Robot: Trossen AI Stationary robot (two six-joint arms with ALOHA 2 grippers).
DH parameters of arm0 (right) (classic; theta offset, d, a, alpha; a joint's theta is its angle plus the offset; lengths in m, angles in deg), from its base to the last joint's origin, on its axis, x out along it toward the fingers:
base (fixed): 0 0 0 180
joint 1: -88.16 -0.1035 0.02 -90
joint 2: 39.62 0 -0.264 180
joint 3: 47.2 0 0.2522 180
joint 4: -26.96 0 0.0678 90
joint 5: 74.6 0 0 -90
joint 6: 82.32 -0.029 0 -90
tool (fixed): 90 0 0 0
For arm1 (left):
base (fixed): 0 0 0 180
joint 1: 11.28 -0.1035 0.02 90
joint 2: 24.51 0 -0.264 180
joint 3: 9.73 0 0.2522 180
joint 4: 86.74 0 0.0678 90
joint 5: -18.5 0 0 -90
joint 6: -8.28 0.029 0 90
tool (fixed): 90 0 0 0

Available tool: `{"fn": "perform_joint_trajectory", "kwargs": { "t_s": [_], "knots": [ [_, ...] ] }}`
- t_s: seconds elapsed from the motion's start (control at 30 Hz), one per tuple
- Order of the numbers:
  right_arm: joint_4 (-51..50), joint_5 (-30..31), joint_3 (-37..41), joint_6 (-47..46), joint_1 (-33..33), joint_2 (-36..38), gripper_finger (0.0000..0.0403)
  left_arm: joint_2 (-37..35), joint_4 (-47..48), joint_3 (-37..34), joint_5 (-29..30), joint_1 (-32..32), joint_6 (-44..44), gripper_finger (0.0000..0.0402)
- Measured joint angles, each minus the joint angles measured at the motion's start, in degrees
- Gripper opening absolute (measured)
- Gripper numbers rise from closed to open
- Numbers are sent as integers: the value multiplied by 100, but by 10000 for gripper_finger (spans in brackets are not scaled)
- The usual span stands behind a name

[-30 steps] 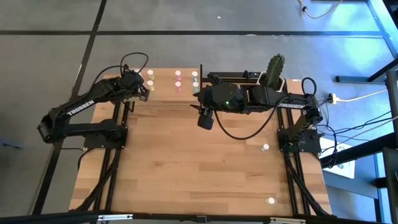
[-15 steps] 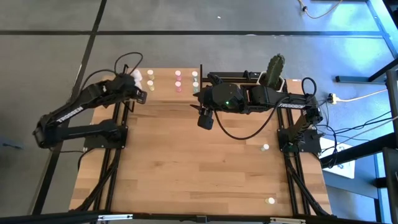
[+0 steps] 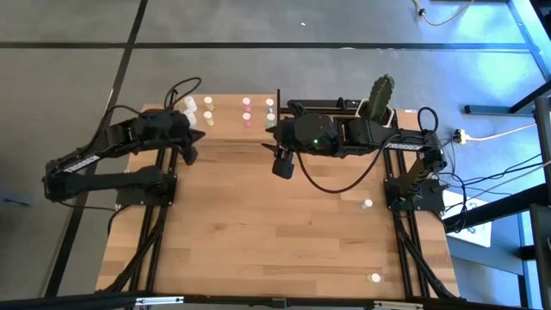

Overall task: Pick and place medicine bottles onto shelf by color
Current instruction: Adjust the bottom green pill bottle on the shelf

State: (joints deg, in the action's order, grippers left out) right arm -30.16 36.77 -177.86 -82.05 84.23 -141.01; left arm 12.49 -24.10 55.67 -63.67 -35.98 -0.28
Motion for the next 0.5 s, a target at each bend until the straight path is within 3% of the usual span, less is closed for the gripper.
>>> {"fn": "perform_joint_trajectory", "kwargs": {
  "t_s": [0.2, 0.37, 0.5],
  "knots": [
    [105, -8, 0, -47, 0, -2, 188, 20, -21, 0, 15, 535, -18, 0],
    [98, -372, 0, -718, 0, -2, 188, 54, -200, 0, 16, 991, -172, 0],
    [-442, -548, 0, -1078, -2, -2, 188, 50, -412, 0, 22, 1342, -179, 0]
  ]
}}
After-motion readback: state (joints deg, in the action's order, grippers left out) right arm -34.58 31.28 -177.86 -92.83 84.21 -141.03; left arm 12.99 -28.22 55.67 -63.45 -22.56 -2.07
